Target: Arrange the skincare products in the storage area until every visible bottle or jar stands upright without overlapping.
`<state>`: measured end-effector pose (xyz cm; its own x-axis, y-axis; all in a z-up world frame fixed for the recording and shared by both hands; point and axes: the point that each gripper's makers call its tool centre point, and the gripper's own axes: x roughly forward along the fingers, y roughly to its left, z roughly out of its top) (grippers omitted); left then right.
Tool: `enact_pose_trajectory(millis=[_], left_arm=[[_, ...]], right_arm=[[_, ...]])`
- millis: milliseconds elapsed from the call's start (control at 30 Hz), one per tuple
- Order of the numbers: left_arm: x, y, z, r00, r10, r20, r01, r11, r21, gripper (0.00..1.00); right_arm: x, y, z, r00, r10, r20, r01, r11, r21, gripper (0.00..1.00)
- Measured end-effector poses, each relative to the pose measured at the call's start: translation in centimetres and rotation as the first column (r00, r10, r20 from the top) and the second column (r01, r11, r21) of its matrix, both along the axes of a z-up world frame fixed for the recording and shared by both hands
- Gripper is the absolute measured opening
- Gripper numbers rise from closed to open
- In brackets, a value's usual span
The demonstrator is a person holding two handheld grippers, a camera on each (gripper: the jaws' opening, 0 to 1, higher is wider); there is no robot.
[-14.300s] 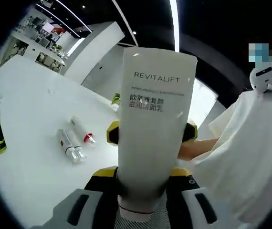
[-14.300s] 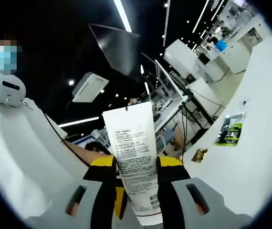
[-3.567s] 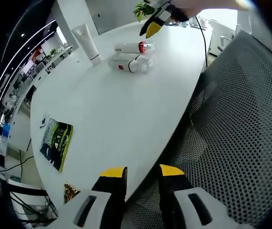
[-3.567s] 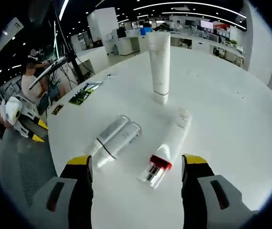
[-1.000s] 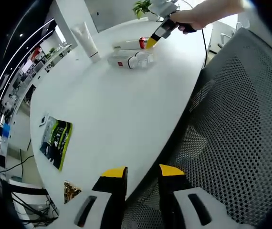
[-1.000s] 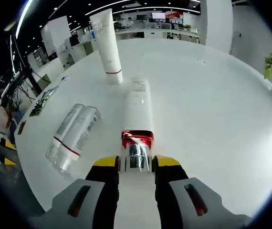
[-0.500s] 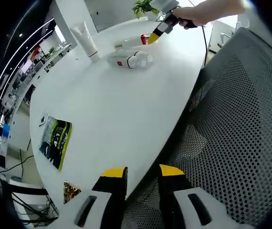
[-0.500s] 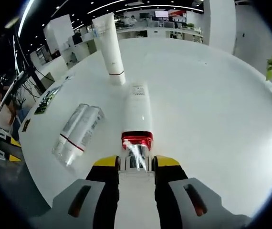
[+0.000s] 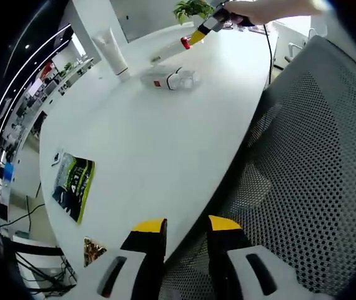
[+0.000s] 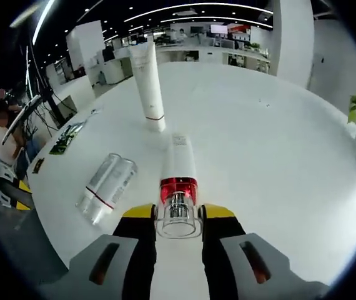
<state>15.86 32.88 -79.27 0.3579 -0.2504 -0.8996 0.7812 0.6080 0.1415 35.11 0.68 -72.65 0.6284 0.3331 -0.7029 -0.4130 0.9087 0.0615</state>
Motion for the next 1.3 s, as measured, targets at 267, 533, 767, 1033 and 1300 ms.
enact_pose_trajectory(millis=[267, 533, 767, 1033, 1300], left_arm=[[0.1, 0.0, 0.0, 1.000, 0.000, 0.005, 0.000, 1.000, -0.001, 0.26], [0.2, -0.2, 0.1, 1.000, 0.003, 0.009, -0.003, 1.000, -0.015, 0.26], [0.1, -0.2, 0.1, 1.000, 0.000, 0.010, 0.000, 1.000, -0.011, 0.26], [0.3, -0.2, 0.2, 1.000, 0.006, 0.016, -0.005, 1.000, -0.016, 0.26], [0.4, -0.2, 0.2, 1.000, 0.007, 0.019, -0.007, 1.000, -0.019, 0.26]], right_arm=[[1.5, 0.0, 2.0, 0.999, 0.031, 0.033, -0.030, 0.999, -0.017, 0.24], [3.3, 0.6, 4.5, 0.998, 0.029, 0.059, -0.031, 0.999, 0.026, 0.24], [4.9, 1.4, 5.8, 0.994, 0.088, 0.061, -0.088, 0.996, -0.012, 0.24], [6.6, 1.8, 6.5, 0.990, 0.139, 0.019, -0.138, 0.990, -0.037, 0.24], [8.8, 2.2, 6.8, 0.971, 0.237, -0.031, -0.239, 0.965, -0.109, 0.24]])
